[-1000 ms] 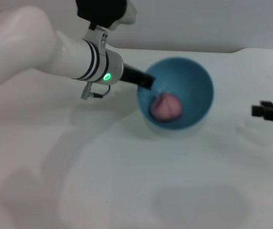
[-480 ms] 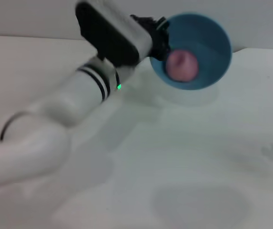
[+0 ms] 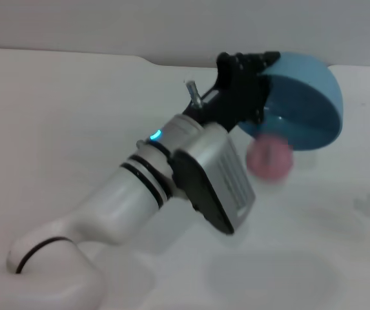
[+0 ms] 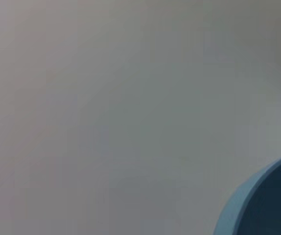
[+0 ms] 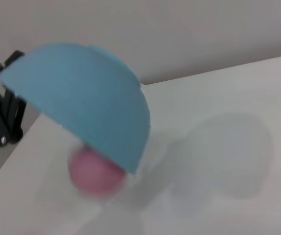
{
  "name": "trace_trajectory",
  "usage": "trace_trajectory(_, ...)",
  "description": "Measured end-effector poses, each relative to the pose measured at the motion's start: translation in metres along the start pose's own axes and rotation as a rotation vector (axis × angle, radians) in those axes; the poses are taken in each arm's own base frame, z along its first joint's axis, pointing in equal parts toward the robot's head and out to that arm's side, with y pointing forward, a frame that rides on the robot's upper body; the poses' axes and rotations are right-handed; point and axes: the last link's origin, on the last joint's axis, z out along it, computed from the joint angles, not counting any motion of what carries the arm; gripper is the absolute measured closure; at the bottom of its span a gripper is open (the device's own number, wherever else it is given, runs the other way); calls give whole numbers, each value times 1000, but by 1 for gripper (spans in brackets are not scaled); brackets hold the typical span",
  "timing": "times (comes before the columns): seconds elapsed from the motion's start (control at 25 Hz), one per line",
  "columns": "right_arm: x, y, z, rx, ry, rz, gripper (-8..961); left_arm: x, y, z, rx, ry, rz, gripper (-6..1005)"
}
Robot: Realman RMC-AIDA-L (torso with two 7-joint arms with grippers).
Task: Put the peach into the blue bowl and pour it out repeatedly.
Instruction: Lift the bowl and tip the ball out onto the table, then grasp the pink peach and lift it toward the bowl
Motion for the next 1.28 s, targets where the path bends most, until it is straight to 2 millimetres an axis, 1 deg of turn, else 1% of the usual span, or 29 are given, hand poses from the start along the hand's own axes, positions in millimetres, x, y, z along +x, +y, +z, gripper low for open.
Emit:
trace_trajectory(0.16,-1,0,1,-2,3,-4,517,1,8,-5,-9,1,102,1001)
trace_trajectory(0.28,-1,1,1,-4,4,-5,517,-2,9,-5,-10,-18,91,1001)
trace_trajectory(0.36,-1,1,2,-7,2,-7,517,-6,5,-3,1,-48,47,1001)
trace_trajectory(0.48,-3,4,5,-19,6,-17,517,-13,-2,3,30,-100,-67,1000)
trace_trajectory(0.56,-5,7,11,-37,26,-31,516,-21,-9,9,37,-152,-163,1001)
trace_trajectory(0.8,-9,22,35,-98,138,-115,516,-46,-22,25,-11,-284,-391,1001)
trace_trajectory(1.0,-13,32,48,-134,193,-160,516,-61,-39,32,-36,-354,-554,1001)
trace_trajectory(1.16,-12,40,56,-160,248,-204,516,-78,-56,37,-145,-418,-782,1000)
trace_trajectory(1.2,-12,43,58,-171,267,-218,516,-78,-56,37,-145,-418,-782,1000)
trace_trajectory(1.24,-11,47,62,-185,290,-234,516,-86,-69,38,-207,-431,-914,1000)
trace_trajectory(1.28,-11,50,65,-201,313,-249,516,-89,-72,38,-234,-440,-962,1000)
